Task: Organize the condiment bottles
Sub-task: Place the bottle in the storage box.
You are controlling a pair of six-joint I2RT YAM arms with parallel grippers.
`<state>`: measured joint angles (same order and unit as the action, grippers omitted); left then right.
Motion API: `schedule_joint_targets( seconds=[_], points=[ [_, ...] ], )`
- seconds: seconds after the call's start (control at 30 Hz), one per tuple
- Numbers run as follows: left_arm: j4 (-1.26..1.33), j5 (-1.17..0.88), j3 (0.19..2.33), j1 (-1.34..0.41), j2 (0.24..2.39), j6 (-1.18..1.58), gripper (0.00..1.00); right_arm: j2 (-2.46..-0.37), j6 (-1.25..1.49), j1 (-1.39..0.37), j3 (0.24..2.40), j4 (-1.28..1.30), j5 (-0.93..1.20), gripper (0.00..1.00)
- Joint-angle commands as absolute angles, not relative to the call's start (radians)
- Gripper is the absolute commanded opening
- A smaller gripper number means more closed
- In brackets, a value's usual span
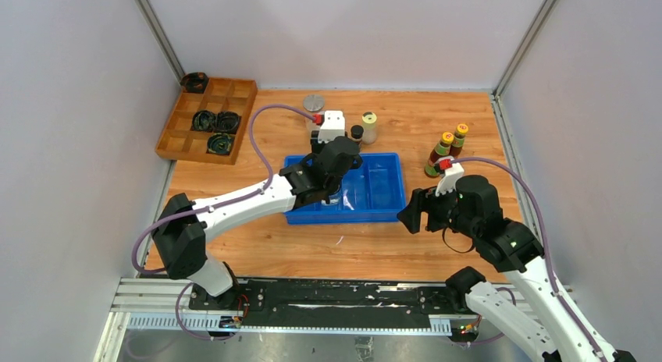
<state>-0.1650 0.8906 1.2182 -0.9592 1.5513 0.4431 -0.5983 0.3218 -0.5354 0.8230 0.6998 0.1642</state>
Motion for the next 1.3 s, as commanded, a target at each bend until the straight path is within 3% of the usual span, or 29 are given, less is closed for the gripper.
schedule_joint_targets(
  seconds=[0.0,0.13,0.27,0.4,0.87,1.17,1.2,1.23,1.27],
  points=[
    [-0.123,0.878,1.243,-0.948,1.563,0.490,0.31,-0.599,0.318,-0.550,0.811,0.694,0.160,0.83],
    [-0.142,0.870,1.248,-0.948,1.572,0.510,0.33,-0.604,0.318,-0.550,0.807,0.691,0.159,0.83],
    [-0.166,0.852,1.242,-0.948,1.556,0.535,0.48,-0.608,0.316,-0.548,0.804,0.685,0.158,0.83],
    [-0.194,0.844,1.236,-0.948,1.532,0.550,0.57,-0.617,0.318,-0.548,0.794,0.670,0.166,0.83],
    [-0.294,0.835,1.263,-0.972,1.408,0.532,0.66,-0.626,0.329,-0.549,0.771,0.641,0.179,0.83],
    [-0.456,0.873,1.250,-1.041,1.166,0.503,0.68,-0.690,0.352,-0.548,0.785,0.630,0.061,0.83],
    [-0.474,0.890,1.224,-1.041,1.132,0.513,0.74,-0.711,0.351,-0.548,0.809,0.647,0.008,0.83],
    [-0.489,0.900,1.197,-1.042,1.099,0.522,0.94,-0.733,0.349,-0.548,0.837,0.661,-0.065,0.83],
    [-0.506,0.905,1.159,-1.042,1.063,0.537,1.00,-0.759,0.344,-0.548,0.867,0.675,-0.118,0.84]
  ],
)
